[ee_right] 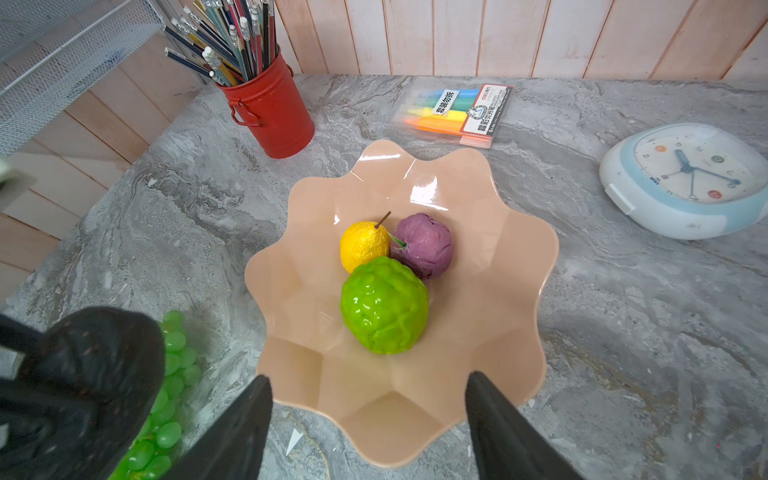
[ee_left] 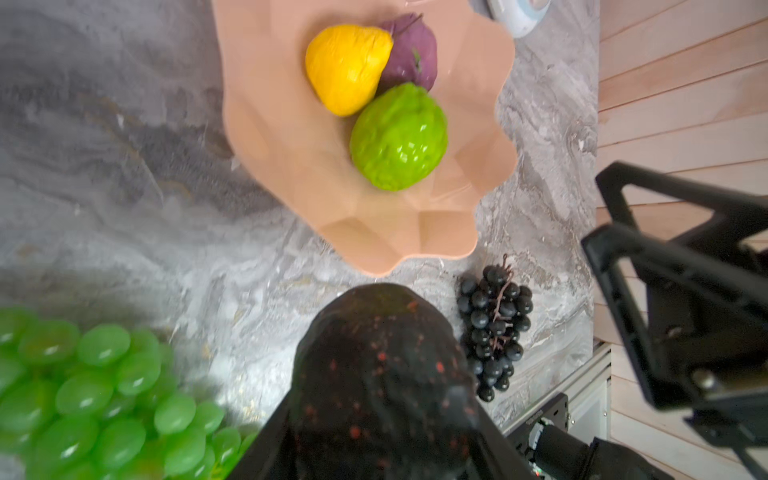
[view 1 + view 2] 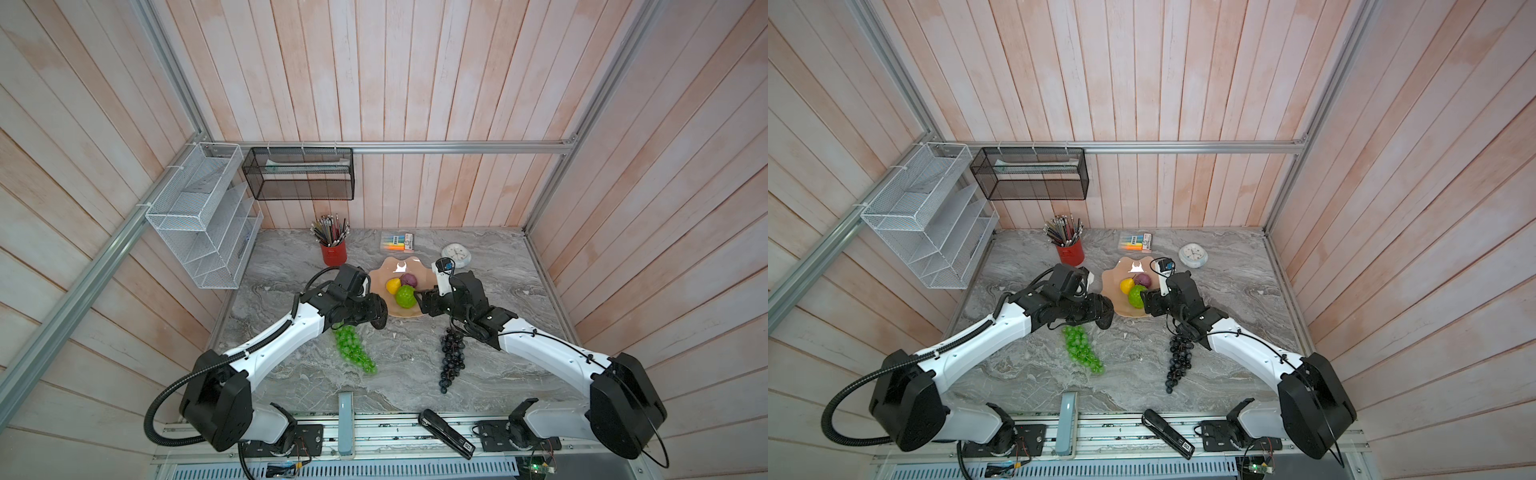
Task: Place and organize the fake fruits in the fruit bowl
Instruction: 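Grasp the dark avocado with the left gripper while the right gripper hovers above the bowl, then carry the dark avocado with the left gripper into the bowl beside the green fruit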
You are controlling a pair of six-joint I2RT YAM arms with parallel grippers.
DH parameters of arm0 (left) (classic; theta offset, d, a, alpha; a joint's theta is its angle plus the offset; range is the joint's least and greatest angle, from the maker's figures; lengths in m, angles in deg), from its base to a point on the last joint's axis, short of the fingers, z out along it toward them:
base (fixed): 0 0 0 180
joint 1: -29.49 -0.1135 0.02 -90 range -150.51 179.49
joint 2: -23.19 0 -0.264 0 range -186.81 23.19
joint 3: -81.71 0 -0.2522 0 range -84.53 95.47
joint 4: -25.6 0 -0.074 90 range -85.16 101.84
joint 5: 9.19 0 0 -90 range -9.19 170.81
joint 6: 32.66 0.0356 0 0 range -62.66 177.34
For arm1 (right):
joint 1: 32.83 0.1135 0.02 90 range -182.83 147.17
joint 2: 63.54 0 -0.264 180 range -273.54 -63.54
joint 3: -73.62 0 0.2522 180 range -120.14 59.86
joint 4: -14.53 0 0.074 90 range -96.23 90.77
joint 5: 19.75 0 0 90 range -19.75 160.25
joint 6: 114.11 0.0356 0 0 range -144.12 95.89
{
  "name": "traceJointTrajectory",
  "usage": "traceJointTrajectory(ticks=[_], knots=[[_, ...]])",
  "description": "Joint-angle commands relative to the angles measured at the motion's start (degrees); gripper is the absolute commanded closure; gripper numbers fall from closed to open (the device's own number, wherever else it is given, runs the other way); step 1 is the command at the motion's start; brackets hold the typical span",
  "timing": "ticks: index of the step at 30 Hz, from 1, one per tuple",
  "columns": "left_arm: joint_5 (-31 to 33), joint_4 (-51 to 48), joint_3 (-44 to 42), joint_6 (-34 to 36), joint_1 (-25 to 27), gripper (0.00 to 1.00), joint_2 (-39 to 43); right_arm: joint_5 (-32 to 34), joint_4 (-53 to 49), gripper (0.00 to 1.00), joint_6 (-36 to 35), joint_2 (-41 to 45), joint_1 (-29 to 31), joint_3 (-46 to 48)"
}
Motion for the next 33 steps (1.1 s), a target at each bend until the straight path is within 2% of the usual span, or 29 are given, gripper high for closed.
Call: traceJointTrajectory(ticks=[1,10,18,26,33], knots=[[-0.79,3.32,4.88,3.69,-0.98,0.70,-4.48,-1.49,0.42,0.27,-0.58,0.33,-0.29,-0.14],[-1.10,6.54,11.55,4.76,-3.56,0.70,-17.88,-1.99,-0.49,0.27,-0.86,2.13,-0.49,1.58],[-2.56,7.68,16.66,4.80,-3.74,0.70,-25.88,-2.16,-0.98,0.27,-1.54,2.56,-1.33,2.65],[-2.82,7.46,19.73,4.12,-3.74,0.69,-30.14,-3.23,-0.59,0.27,-1.87,2.44,-2.20,3.37],[-3.48,8.69,18.10,3.07,-3.64,0.57,-29.57,-3.27,-0.83,0.25,-1.79,3.10,-3.11,4.25]])
